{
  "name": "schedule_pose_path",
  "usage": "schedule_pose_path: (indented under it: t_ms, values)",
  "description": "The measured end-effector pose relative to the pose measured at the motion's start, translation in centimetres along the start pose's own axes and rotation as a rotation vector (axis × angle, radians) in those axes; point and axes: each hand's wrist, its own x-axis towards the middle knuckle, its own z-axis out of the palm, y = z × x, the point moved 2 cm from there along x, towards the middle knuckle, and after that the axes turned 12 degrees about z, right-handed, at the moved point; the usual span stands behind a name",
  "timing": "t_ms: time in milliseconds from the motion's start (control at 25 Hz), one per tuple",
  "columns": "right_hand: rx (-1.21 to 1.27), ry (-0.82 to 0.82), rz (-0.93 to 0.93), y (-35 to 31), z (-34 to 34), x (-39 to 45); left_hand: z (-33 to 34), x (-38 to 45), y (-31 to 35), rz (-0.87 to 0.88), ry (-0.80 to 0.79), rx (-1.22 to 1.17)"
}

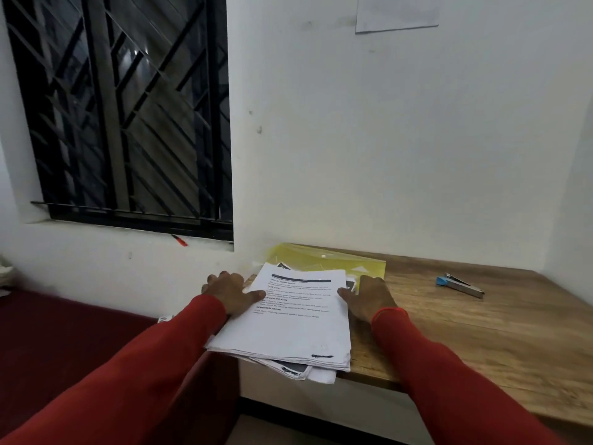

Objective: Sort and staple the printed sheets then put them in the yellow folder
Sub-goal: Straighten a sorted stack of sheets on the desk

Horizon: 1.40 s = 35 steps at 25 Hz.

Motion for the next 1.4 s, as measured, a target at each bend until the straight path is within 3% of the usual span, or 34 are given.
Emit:
schedule_pose_path:
  t_ms: [240, 440, 640, 760, 840, 960, 1080, 1400]
  values:
    - [-0.061, -0.127, -0.022, 0.5, 1.3, -0.3, -0.7, -1.4, 3.8, 0.129, -0.063, -0.145]
    - [0.552, -0.105, 0.032, 2.0, 0.8, -1.1, -1.9, -1.6, 4.5, 0.197, -0.138, -0.405]
    - [0.943, -0.121, 0.062, 3.5, -1.5, -2.2, -0.3, -3.6, 6.9, 0.298, 0.136, -1.050]
    - [1.159, -0.253, -0.034, 4.2, -6.4, -3.3, -1.0, -4.7, 10.4, 0.407, 0.293, -1.266]
    - [1.133, -0.233, -0.183, 4.4, -10.1, -3.7, -1.7, -4.7, 13.3, 0.463, 0.405, -1.298]
    - [1.082, 0.012, -0.345, 4.1, -15.6, -4.0, -3.6, -4.6, 17.7, 0.564, 0.561, -1.222]
    - [1.074, 0.135, -0.455, 4.4, -20.4, -4.5, -5.5, -4.4, 21.7, 0.687, 0.646, -1.154]
    - [1.006, 0.201, -0.392, 9.7, -20.9, -4.0, -0.9, -4.8, 25.2, 0.740, 0.610, -1.196]
